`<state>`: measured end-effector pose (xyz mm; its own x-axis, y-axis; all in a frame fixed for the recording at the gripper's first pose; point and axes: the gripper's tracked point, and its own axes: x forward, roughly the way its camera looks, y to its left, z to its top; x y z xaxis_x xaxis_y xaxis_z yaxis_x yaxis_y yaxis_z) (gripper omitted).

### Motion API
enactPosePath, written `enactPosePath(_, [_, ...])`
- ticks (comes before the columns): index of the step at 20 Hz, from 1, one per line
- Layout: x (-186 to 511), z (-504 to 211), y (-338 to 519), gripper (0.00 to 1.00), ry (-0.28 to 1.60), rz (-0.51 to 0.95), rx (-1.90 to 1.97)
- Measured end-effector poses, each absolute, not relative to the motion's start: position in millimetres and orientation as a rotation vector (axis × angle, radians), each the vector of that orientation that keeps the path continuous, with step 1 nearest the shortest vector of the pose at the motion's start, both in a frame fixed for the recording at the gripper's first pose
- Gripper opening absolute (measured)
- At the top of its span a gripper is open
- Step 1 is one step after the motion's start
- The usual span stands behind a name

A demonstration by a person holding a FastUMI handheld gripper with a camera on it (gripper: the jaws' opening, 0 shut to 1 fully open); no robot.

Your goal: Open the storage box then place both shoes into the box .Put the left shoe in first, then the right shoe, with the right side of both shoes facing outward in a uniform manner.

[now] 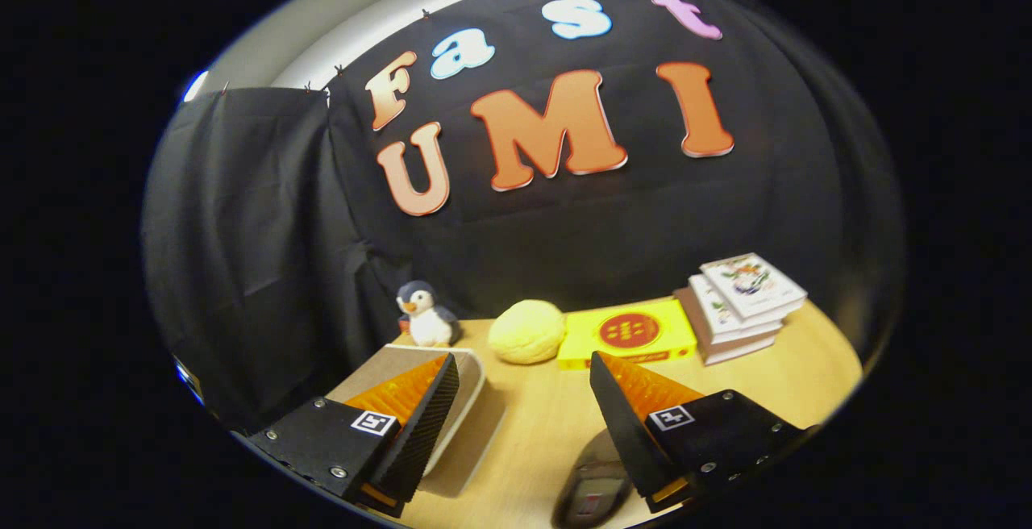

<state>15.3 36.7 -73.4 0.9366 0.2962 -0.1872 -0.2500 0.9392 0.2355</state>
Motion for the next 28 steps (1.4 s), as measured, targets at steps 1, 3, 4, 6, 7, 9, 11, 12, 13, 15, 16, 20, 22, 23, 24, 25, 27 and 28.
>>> enactPosePath(1, [17,-83,46,0.98,0.262,0.336,0.28])
enactPosePath(3, [20,-108,62,0.98,0.362,0.429,0.42])
enactPosePath(4, [21,-120,69,0.98,0.422,0.47,0.492])
enactPosePath(6, [23,-138,83,0.98,0.526,0.563,0.634])
enactPosePath(7, [24,-145,90,0.98,0.568,0.601,0.694])
enactPosePath(9, [25,-160,99,0.98,0.634,0.653,0.77])
enactPosePath(11, [26,-166,112,0.98,0.677,0.72,0.818])
enactPosePath(12, [26,-167,118,0.98,0.692,0.749,0.841])
enactPosePath(13, [27,-171,124,0.98,0.71,0.769,0.855])
enactPosePath(15, [27,-184,130,0.98,0.749,0.791,0.868])
enactPosePath(16, [27,-189,135,0.98,0.773,0.809,0.884])
enactPosePath(20, [25,-190,149,0.96,0.816,0.897,0.968])
enactPosePath(22, [24,-187,155,0.96,0.825,0.939,1.016])
enactPosePath(23, [23,-184,156,0.95,0.828,0.962,1.042])
enactPosePath(24, [24,-181,157,0.95,0.825,0.977,1.058])
enactPosePath(25, [23,-179,155,0.95,0.816,0.99,1.07])
enactPosePath(27, [23,-164,150,0.95,0.782,1.019,1.106])
enactPosePath(28, [24,-155,148,0.9,0.753,1.031,1.122])
